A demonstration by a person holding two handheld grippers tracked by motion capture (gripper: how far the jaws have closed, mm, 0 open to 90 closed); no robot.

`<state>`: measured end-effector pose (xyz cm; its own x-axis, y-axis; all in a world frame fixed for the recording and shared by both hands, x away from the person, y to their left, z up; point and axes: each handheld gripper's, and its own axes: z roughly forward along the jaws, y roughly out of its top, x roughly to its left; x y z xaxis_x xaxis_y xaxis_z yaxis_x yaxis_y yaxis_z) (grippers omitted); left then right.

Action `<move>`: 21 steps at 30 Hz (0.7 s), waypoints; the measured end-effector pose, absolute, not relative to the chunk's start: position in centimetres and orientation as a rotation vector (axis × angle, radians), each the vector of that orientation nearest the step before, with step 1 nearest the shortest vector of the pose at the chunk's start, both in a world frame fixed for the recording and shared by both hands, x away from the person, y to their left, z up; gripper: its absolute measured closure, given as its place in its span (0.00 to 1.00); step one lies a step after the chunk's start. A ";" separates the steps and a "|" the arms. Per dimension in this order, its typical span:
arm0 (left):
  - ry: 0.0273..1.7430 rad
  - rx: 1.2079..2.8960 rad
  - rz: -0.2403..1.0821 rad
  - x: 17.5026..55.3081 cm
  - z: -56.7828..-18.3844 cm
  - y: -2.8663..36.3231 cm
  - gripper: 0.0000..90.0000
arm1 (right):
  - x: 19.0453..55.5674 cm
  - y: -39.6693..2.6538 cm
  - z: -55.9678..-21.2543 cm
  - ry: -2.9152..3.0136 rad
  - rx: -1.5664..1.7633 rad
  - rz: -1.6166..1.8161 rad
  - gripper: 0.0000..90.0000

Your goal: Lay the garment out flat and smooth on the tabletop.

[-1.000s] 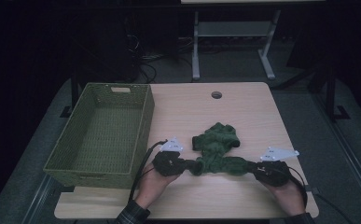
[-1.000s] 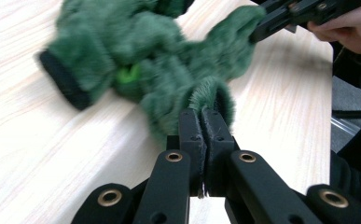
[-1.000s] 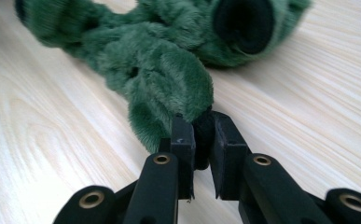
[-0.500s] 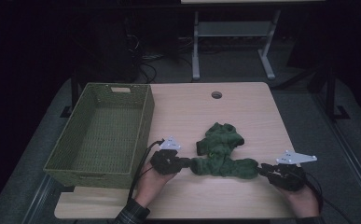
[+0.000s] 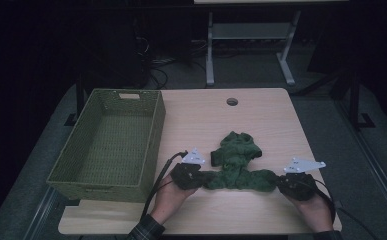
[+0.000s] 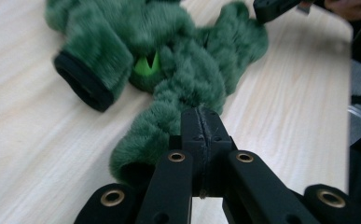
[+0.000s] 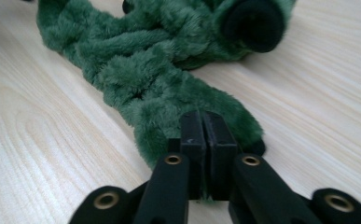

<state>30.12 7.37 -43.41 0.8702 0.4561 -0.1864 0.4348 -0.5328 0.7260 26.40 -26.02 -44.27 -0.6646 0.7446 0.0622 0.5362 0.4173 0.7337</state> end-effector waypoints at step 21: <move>0.711 2.262 -0.071 29.8 -46.2 9.0 1.00 | 25.6 -25.1 -46.4 2.518 1.135 0.967 1.00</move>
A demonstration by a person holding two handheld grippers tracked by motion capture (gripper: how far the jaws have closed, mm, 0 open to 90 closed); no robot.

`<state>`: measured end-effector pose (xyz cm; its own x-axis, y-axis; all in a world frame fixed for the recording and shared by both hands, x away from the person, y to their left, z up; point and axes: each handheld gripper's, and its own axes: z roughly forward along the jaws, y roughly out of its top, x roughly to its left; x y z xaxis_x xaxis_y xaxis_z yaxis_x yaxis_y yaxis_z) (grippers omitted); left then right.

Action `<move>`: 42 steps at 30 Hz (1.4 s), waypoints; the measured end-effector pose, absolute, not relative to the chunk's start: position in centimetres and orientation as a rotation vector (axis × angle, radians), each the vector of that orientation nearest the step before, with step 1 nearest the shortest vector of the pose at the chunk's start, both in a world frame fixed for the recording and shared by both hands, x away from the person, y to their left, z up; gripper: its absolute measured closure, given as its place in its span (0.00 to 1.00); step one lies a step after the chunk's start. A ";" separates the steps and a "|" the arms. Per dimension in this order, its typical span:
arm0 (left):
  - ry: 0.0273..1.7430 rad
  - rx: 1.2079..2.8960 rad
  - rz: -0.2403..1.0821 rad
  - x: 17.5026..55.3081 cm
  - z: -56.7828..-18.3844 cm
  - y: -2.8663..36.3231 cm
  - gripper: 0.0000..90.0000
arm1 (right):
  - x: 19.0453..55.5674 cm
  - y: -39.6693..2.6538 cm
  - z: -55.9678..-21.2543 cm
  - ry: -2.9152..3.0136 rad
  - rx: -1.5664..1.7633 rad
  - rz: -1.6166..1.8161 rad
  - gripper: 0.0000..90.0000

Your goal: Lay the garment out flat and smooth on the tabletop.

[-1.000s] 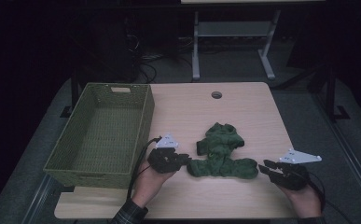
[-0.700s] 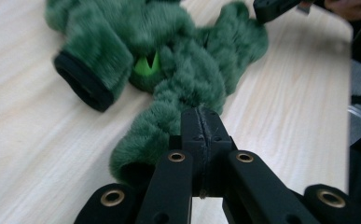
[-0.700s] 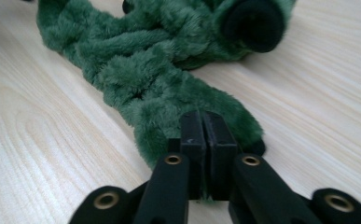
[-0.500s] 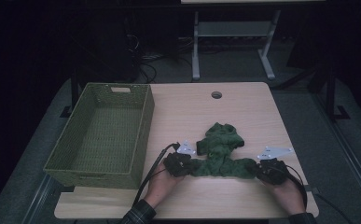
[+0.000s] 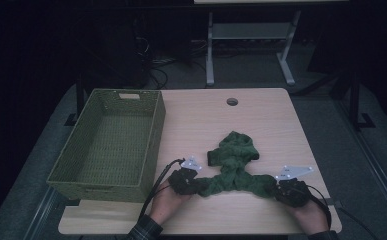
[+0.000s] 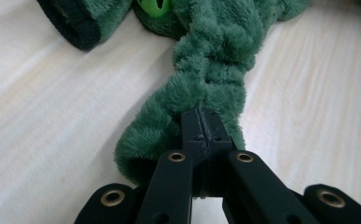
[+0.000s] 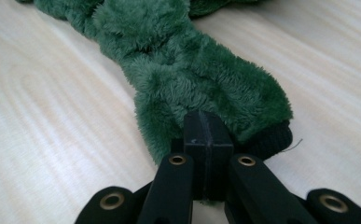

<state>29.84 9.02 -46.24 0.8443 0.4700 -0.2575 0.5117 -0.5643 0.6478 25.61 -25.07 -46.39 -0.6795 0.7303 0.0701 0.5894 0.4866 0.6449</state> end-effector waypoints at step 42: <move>0.723 2.206 0.062 34.9 -43.1 8.5 0.42 | 30.2 -22.7 -42.3 2.421 1.129 1.117 0.45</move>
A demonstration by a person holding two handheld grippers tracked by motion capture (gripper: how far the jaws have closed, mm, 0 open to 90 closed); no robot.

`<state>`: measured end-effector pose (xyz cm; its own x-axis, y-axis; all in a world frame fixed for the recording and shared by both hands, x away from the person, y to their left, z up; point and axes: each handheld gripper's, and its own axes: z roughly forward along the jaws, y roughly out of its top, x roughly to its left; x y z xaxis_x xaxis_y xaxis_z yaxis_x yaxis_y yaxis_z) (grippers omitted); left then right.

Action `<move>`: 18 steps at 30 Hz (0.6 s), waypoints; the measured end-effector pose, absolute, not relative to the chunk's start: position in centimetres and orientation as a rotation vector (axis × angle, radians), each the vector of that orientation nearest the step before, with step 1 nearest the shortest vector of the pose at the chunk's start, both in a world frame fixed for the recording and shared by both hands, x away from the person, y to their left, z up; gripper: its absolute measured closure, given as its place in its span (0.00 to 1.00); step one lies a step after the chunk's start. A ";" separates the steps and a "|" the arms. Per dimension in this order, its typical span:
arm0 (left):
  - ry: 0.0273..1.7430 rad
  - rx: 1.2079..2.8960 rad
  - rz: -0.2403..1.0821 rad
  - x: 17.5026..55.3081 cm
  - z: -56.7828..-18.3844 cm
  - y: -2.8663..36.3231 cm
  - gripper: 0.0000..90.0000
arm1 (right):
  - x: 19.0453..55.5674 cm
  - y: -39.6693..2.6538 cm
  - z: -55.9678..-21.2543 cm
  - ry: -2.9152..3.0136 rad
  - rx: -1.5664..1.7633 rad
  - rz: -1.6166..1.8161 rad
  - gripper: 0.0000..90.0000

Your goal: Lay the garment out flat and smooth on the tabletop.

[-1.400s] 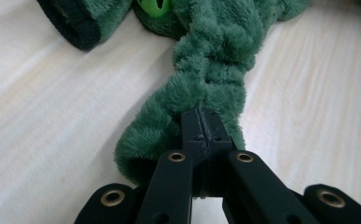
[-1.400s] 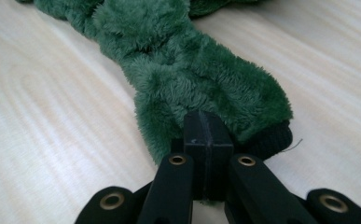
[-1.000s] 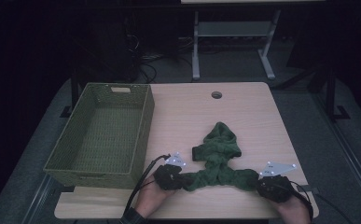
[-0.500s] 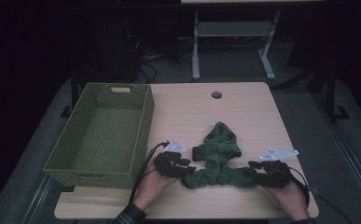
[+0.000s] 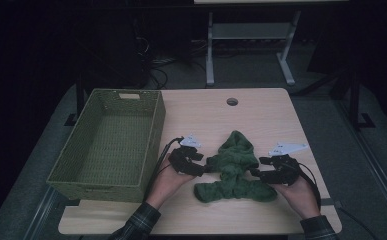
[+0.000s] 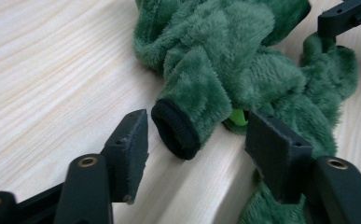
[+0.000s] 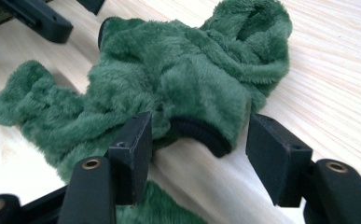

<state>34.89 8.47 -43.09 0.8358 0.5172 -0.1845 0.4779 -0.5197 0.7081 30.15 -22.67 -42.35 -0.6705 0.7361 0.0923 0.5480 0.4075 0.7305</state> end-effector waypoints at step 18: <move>0.658 2.235 -0.029 37.0 -45.4 6.6 0.88 | 31.8 -22.6 -44.0 2.436 1.130 1.104 0.83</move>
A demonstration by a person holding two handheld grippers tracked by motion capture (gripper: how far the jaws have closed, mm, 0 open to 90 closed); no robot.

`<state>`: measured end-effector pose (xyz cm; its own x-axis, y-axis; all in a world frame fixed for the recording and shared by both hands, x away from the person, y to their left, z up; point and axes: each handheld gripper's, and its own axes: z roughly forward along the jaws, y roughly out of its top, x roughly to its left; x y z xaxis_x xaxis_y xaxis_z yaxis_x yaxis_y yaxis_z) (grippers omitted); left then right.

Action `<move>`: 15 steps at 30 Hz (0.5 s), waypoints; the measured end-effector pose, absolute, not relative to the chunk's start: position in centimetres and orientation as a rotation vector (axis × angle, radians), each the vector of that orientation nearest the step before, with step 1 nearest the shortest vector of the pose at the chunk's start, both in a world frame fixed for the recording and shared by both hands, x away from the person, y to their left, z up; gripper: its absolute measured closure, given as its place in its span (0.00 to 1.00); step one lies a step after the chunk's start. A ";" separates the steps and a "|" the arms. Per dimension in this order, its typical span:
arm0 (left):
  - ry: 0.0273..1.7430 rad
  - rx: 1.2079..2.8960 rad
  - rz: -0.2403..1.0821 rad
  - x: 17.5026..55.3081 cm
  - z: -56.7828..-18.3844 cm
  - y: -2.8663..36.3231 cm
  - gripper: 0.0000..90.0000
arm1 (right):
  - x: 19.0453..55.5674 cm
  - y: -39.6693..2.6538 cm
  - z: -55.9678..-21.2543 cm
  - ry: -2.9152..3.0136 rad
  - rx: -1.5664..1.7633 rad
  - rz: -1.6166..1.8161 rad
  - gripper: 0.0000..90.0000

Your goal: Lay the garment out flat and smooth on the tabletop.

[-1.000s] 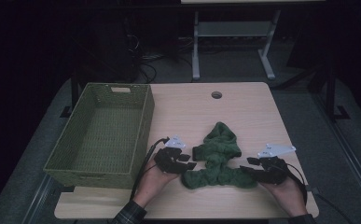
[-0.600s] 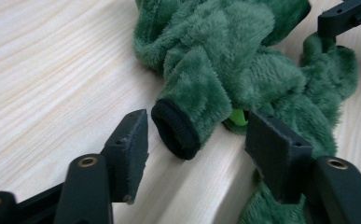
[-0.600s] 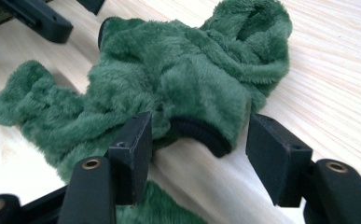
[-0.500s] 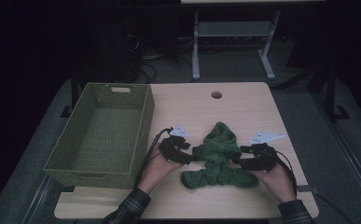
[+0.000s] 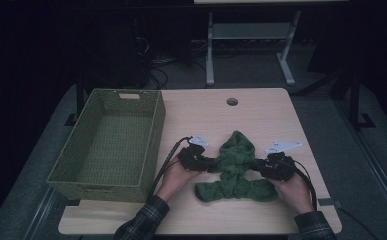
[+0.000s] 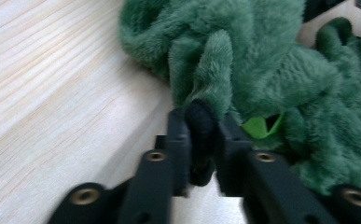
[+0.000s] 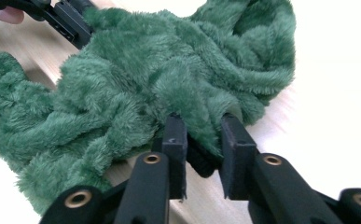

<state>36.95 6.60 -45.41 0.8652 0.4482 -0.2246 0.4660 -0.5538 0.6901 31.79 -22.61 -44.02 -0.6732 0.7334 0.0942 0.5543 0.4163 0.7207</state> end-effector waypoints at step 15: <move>0.743 2.211 0.117 36.3 -42.7 8.8 0.94 | 33.8 -23.7 -43.3 2.434 1.090 1.079 0.90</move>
<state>36.29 8.78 -42.74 0.8243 0.5461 -0.1495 0.4738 -0.5207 0.7102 33.77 -23.66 -43.28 -0.6832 0.7280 0.0576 0.5316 0.4416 0.7228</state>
